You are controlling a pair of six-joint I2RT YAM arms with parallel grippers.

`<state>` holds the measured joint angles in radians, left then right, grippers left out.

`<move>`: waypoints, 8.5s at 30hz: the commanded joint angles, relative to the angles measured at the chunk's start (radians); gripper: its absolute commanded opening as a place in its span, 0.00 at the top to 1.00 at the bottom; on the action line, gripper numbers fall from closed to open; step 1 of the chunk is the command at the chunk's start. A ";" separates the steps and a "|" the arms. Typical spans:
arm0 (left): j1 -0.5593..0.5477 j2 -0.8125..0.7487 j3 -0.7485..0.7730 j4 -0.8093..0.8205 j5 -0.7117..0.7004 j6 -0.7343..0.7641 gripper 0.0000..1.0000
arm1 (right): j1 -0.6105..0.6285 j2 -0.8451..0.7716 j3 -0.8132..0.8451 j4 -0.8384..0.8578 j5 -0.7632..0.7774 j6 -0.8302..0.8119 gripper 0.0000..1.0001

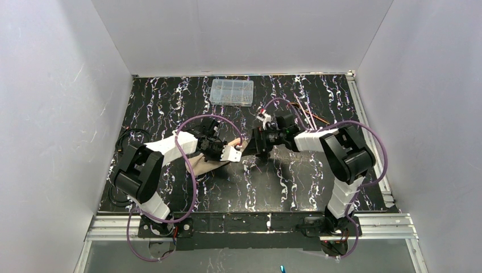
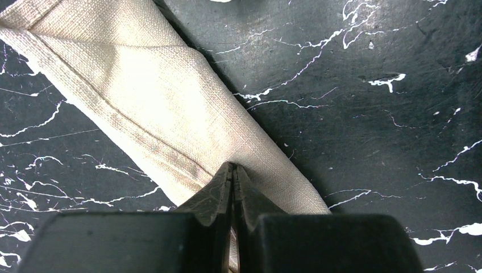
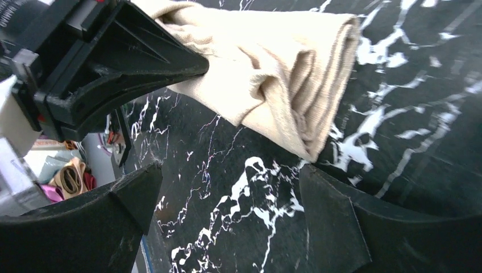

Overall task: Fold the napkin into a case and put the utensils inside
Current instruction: Smooth out the smaller rectangle-folded napkin at the center of the board.

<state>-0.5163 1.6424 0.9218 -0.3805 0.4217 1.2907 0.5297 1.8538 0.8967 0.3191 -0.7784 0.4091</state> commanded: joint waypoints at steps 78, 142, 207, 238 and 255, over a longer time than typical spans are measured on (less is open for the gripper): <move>-0.008 0.020 0.024 -0.090 -0.009 -0.060 1.00 | 0.084 0.295 0.256 0.043 0.080 0.279 0.99; 0.266 -0.215 -0.014 -0.207 -0.009 -0.696 0.84 | 0.319 0.337 0.348 0.292 0.054 0.588 0.99; 0.123 -0.171 -0.052 -0.109 -0.299 -0.811 1.00 | 0.307 0.446 0.321 0.490 0.002 0.719 0.99; 0.112 -0.178 -0.081 -0.099 -0.252 -0.730 1.00 | 0.323 0.483 0.543 0.185 0.084 0.658 0.99; 0.085 -0.166 -0.180 -0.038 -0.304 -0.638 1.00 | 0.247 0.484 0.517 0.655 -0.129 0.899 0.99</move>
<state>-0.4210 1.4662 0.7876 -0.4156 0.1215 0.6151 0.8181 2.3760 1.3907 0.7242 -0.7891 1.1988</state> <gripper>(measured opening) 0.010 0.030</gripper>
